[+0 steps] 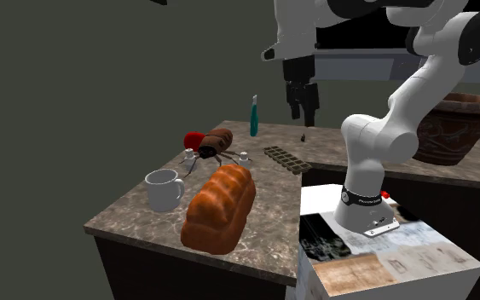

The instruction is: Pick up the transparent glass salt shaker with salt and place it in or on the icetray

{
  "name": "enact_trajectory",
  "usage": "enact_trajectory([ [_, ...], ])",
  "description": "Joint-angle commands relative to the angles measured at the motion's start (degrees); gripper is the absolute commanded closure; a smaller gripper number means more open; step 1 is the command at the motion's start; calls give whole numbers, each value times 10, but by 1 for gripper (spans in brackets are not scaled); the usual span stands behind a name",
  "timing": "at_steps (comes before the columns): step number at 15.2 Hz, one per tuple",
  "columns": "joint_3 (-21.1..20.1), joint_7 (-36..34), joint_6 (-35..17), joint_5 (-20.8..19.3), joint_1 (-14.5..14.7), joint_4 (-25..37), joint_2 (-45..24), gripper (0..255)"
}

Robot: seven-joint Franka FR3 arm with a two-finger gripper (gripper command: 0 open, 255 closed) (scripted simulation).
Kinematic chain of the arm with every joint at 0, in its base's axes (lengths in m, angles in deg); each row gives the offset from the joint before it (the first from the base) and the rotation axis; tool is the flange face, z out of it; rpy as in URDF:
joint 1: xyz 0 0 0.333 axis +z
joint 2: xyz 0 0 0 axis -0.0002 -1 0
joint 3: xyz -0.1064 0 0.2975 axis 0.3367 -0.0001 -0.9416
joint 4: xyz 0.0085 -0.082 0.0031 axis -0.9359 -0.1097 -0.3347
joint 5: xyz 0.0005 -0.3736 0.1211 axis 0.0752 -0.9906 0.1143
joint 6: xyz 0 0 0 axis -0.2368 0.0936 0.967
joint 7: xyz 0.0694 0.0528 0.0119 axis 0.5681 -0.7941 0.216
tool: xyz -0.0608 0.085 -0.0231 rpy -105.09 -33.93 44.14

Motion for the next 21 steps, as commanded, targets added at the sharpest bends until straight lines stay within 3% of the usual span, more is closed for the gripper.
enact_trajectory([
  [1, 0, 0, 0, 0, 0, 0, 0, 0],
  [11, 71, 93, -147, -90, -46, -59, -77, 0],
  [21, 142, 170, -302, -156, -90, -46, -222, 0],
])
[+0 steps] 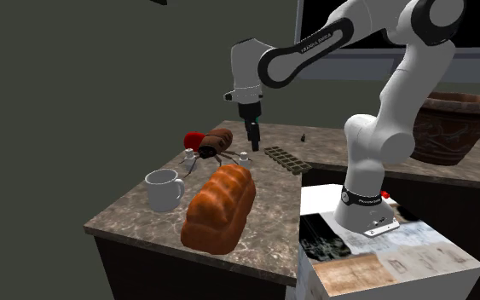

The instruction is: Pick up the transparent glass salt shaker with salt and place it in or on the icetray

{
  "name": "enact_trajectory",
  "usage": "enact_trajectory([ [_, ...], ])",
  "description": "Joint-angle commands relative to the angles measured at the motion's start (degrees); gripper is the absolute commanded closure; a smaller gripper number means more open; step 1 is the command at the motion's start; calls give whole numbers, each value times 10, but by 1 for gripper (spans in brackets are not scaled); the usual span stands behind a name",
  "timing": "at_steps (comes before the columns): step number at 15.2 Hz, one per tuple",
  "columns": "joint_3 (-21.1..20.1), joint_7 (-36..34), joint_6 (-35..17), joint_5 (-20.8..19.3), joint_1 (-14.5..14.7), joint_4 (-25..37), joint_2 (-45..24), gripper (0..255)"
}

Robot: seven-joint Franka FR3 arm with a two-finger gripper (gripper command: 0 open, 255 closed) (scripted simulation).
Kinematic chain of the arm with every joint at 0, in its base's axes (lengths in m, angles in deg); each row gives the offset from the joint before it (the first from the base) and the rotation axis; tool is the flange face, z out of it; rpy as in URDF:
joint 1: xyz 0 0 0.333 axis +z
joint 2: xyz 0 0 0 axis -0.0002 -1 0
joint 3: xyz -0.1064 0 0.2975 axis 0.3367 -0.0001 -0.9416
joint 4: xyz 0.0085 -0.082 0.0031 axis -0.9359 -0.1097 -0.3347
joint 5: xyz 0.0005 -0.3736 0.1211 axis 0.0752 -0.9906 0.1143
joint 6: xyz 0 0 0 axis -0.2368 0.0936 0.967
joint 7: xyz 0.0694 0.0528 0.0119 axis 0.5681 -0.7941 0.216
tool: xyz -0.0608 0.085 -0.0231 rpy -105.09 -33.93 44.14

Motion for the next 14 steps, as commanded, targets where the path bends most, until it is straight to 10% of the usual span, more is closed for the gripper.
enact_trajectory([
  [1, 14, 14, -33, -9, -7, 12, -39, 0],
  [14, 33, 28, -123, -19, -16, -14, -97, 0],
])
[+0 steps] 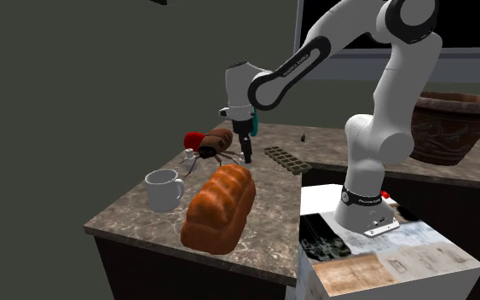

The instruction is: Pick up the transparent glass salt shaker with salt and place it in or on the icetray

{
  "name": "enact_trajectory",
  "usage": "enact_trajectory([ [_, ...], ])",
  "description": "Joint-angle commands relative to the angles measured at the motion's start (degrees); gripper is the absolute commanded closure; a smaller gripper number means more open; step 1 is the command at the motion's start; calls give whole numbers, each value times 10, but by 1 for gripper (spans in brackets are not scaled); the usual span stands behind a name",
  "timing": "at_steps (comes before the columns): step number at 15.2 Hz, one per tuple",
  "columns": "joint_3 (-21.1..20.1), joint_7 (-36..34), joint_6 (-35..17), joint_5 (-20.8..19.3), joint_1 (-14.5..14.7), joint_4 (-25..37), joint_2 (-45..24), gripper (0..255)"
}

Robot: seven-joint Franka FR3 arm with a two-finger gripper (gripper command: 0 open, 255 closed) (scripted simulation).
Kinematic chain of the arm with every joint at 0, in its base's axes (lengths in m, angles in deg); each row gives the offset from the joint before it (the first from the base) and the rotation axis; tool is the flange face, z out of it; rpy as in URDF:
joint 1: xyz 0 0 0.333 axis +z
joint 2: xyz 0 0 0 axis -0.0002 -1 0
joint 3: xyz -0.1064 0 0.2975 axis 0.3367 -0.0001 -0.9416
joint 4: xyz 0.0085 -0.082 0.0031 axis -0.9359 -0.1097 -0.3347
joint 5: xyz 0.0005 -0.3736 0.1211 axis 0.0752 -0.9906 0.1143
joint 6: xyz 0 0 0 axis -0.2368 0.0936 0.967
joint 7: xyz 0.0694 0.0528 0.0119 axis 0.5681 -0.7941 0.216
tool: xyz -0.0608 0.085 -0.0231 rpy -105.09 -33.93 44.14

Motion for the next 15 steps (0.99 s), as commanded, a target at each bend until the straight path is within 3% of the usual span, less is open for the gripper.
enact_trajectory([
  [1, 0, 0, -1, 0, 0, -1, -1, 0],
  [4, 0, 0, -1, 0, 0, -1, -1, 0],
  [5, 0, 0, -1, 0, 0, -1, -1, 255],
  [15, -1, 0, 7, 0, 0, 3, 4, 255],
])
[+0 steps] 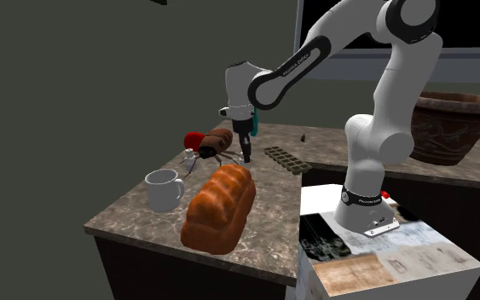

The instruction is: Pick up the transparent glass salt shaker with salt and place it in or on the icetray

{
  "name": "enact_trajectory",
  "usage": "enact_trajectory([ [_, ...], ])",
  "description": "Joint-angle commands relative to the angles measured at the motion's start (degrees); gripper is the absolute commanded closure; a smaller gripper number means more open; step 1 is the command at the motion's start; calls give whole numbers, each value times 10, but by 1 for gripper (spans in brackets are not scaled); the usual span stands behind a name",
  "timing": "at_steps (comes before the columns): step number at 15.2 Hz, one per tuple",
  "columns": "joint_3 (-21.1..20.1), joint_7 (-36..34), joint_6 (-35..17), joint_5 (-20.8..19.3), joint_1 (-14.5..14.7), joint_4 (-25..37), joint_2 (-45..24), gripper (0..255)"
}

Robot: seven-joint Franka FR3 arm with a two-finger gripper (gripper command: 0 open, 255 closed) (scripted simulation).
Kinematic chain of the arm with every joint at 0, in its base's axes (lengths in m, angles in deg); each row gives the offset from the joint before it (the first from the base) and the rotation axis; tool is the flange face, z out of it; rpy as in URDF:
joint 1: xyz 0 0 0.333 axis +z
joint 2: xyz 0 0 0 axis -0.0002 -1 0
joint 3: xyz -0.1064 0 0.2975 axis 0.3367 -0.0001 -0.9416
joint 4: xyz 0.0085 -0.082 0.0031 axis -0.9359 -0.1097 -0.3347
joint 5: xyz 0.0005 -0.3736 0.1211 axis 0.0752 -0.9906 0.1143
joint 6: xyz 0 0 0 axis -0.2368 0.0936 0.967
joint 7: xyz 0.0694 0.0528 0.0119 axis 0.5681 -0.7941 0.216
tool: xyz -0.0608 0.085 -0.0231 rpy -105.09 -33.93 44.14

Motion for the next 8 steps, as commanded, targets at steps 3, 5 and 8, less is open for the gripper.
enact_trajectory([
  [3, -2, 2, 31, 0, 0, 14, 16, 255],
  [5, -4, 2, 48, 1, 0, 23, 25, 255],
  [8, -6, 4, 73, 2, 1, 37, 36, 255],
])
